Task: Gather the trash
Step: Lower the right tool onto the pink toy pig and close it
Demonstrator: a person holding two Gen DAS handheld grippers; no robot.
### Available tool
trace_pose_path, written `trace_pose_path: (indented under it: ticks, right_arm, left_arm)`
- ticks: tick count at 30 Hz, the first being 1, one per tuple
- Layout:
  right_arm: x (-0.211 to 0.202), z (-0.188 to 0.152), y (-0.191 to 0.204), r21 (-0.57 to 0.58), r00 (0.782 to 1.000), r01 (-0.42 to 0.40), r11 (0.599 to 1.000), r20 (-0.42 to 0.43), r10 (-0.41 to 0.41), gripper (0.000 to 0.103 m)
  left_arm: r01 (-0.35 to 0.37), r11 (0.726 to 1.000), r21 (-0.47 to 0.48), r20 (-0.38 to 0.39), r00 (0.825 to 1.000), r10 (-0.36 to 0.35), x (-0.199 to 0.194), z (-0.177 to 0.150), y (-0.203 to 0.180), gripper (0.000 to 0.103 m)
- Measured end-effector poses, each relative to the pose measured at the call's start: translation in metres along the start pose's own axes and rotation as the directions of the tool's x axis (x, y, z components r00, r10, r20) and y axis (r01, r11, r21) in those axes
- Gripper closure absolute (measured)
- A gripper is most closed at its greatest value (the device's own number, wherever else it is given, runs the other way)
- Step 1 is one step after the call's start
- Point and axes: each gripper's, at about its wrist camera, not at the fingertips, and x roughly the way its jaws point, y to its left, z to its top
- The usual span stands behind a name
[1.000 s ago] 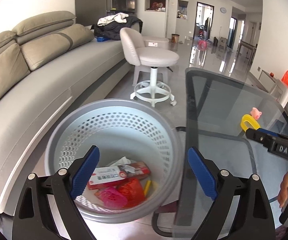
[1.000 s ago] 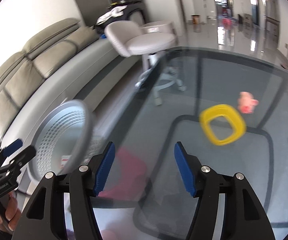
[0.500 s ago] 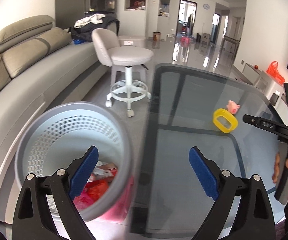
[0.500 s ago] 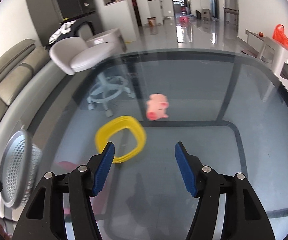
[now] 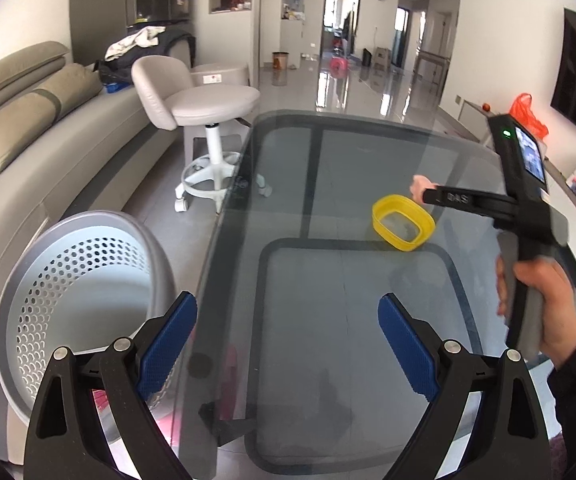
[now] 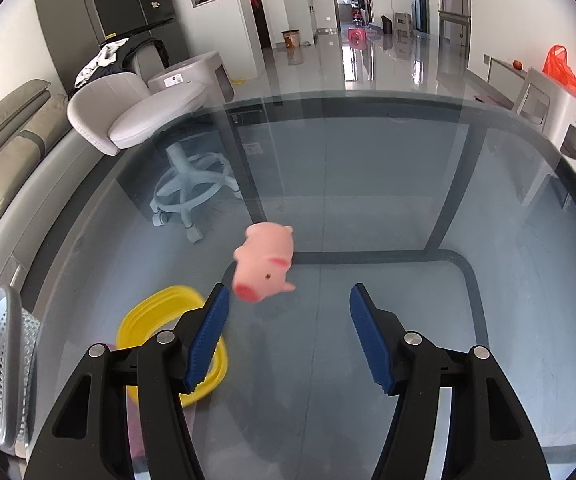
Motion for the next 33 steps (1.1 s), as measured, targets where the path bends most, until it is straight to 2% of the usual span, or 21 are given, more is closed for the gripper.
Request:
trace_pose_path:
  ticks: [11,15,20,33]
  right_arm:
    - [0.024,0.018,0.007,-0.019,1.000,0.002,1.000,-0.006,-0.002,0.043]
    - [0.025,0.016,0.010,-0.026,1.000,-0.005,1.000,-0.011,0.004,0.056]
    - [0.022,0.015,0.010,-0.026,1.000,-0.007,1.000,-0.009,0.006,0.056]
    - [-0.020,-0.006,-0.009,0.015,1.000,0.007,1.000,0.012,-0.007,0.056]
  left_arm:
    - [0.001,1.000,0.023,-0.024,1.000,0.000,0.004,-0.001,-0.008,0.013]
    - [-0.009,1.000,0.027,-0.027,1.000,0.009,0.006,-0.001,-0.010,0.013]
    - [-0.012,1.000,0.023,-0.029,0.999,0.013,0.006,0.000,-0.010,0.013]
    - [-0.007,1.000,0.020,-0.010,1.000,0.007,0.005,0.002,-0.030,0.013]
